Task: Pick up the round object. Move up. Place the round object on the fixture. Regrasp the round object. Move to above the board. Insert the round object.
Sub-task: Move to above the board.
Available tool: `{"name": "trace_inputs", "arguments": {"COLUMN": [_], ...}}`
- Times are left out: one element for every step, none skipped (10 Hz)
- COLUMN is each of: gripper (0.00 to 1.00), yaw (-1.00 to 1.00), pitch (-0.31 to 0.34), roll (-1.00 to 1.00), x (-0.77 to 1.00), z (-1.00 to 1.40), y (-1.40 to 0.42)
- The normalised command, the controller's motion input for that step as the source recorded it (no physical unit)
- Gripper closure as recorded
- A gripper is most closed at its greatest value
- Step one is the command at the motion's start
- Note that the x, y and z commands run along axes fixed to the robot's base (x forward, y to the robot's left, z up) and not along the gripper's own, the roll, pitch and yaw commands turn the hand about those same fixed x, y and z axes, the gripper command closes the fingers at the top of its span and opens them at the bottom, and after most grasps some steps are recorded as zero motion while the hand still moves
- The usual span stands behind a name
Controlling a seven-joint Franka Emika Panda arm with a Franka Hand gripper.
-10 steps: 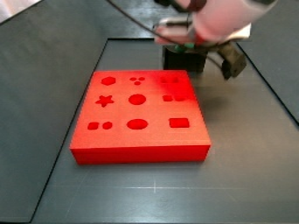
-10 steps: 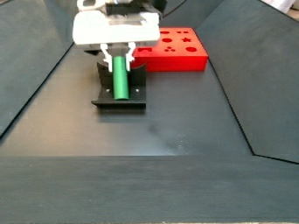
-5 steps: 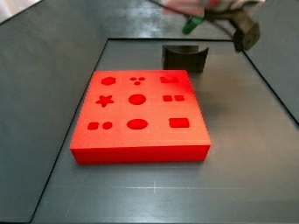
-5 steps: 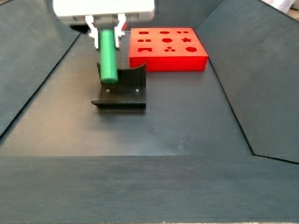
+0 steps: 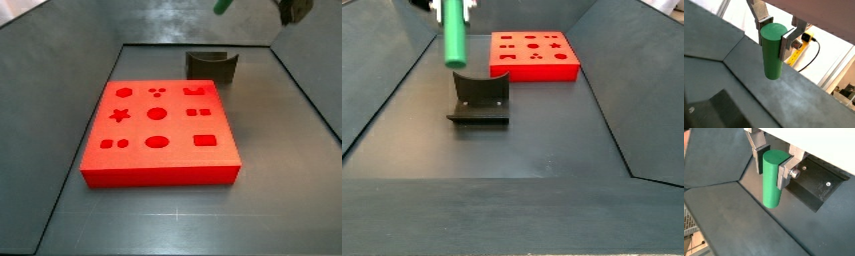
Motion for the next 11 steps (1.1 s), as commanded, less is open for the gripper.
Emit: {"name": "trace_inputs", "arguments": {"gripper": [1.00, 1.00, 1.00, 1.00, 1.00, 1.00, 1.00, 1.00, 1.00, 1.00, 1.00], "yaw": [0.07, 0.08, 0.09, 0.09, 0.10, 0.10, -0.08, -0.08, -0.08, -0.09, -0.09], "pitch": [0.119, 0.121, 0.115, 0.112, 0.102, 0.091, -0.024, -0.040, -0.052, -0.061, -0.057], "roll": [-0.04, -0.04, -0.05, -0.05, -0.05, -0.05, -1.00, -1.00, -1.00, -1.00, -1.00], "x": [0.08, 0.08, 0.08, 0.06, 0.04, 0.03, -0.60, -0.61, -0.63, -0.64, -0.65], "z": [1.00, 1.00, 0.92, 0.80, 0.56, 0.33, 0.23, 0.22, 0.23, 0.22, 0.22], "y": [0.08, 0.07, 0.05, 0.04, 0.01, 0.00, -1.00, -1.00, -1.00, -1.00, -1.00]}}
